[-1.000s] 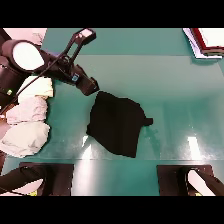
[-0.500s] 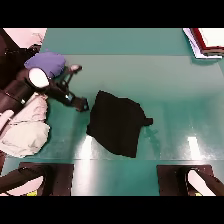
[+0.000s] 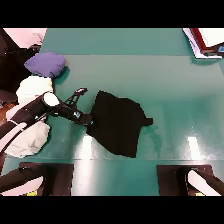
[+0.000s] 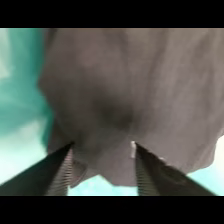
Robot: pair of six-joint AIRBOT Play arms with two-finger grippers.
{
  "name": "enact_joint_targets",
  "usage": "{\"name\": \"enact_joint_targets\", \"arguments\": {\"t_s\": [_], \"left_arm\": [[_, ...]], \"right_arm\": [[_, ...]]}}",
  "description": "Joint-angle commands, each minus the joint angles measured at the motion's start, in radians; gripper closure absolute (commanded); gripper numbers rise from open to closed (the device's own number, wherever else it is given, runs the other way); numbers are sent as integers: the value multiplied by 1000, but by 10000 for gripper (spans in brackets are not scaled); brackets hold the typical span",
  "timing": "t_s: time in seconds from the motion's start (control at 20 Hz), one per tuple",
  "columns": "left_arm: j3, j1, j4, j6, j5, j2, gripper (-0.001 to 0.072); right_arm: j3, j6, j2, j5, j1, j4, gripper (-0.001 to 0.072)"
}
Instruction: Fold the shirts.
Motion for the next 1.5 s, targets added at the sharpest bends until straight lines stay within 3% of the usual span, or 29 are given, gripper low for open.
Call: {"name": "enact_joint_targets", "arguments": {"t_s": [0.0,0.05,0.1,0.2,0.4,0.45,0.5,0.55,0.7,0.85,0.95,1.45], "left_arm": [[-13,-30,-34,4,50,-21,353],[-6,-24,-29,-16,53,-21,571],[7,-17,-14,-16,50,-19,683],[68,26,0,-26,-11,-1,685],[290,172,107,-24,-154,103,684],[350,199,143,-24,-185,121,685],[396,214,163,-24,-201,134,684],[433,216,168,-25,-206,137,684],[452,216,154,-26,-199,135,684],[452,216,154,-37,-203,135,684],[452,216,155,-44,-206,135,684],[452,216,155,-42,-209,135,684]], "right_arm": [[0,0,-50,5,45,-1,696],[0,-1,-61,5,51,-2,696],[0,0,-72,5,51,-2,696],[0,0,-98,22,51,-14,696],[-127,26,-123,37,88,-185,692],[-197,26,-123,15,105,-180,573],[-281,26,-123,-47,130,-172,272],[-356,26,-124,-113,162,-172,137],[-499,26,-189,-247,290,-172,159],[-492,24,-327,-302,424,-140,169],[-439,24,-420,-321,495,-121,235],[-122,26,-745,-160,693,-121,272]]}}
